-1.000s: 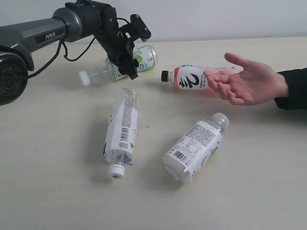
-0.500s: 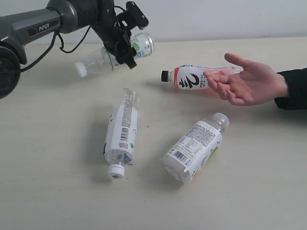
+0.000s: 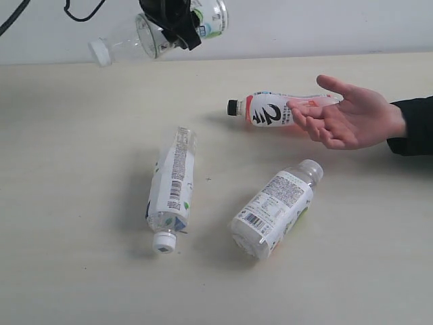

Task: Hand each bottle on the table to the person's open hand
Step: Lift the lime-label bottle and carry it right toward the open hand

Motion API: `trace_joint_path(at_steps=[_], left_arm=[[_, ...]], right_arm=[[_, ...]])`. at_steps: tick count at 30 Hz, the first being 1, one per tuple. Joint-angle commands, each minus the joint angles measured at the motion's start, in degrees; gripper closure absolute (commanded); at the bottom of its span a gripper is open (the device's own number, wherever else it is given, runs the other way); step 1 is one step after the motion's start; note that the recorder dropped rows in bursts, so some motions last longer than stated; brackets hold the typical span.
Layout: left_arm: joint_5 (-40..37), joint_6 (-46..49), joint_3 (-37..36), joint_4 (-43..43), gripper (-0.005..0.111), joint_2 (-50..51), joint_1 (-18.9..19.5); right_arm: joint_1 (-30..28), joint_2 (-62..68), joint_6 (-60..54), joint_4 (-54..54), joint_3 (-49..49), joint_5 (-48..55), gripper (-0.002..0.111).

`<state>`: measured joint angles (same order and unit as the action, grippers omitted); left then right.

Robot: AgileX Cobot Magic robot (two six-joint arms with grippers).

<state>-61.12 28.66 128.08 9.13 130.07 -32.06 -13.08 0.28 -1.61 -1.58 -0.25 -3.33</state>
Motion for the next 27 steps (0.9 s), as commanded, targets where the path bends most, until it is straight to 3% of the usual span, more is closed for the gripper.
trace_joint_path(at_steps=[1, 11, 17, 21, 27], left_arm=[[-5.6, -1.3, 0.5, 0.9, 0.107, -3.4, -4.1], [-8.8, -7.1, 0.5, 2.5, 0.107, -8.1, -12.4], [-8.8, -11.3, -2.1, 3.1, 0.107, -11.9, -14.5], [-5.7, -15.8, -10.4, 2.7, 0.107, -16.2, -14.7], [13.3, -18.4, -31.6, 0.5, 0.107, -26.3, -15.6]], right_arm=[[-0.4, -0.3, -0.1, 0.0, 0.2, -0.8, 0.108], [-0.4, -0.3, -0.1, 0.0, 0.2, -0.8, 0.108], [-0.4, -0.3, -0.1, 0.0, 0.2, -0.8, 0.108], [-0.4, -0.3, -0.1, 0.0, 0.2, -0.8, 0.108], [-0.4, -0.3, -0.1, 0.0, 0.2, -0.8, 0.108]])
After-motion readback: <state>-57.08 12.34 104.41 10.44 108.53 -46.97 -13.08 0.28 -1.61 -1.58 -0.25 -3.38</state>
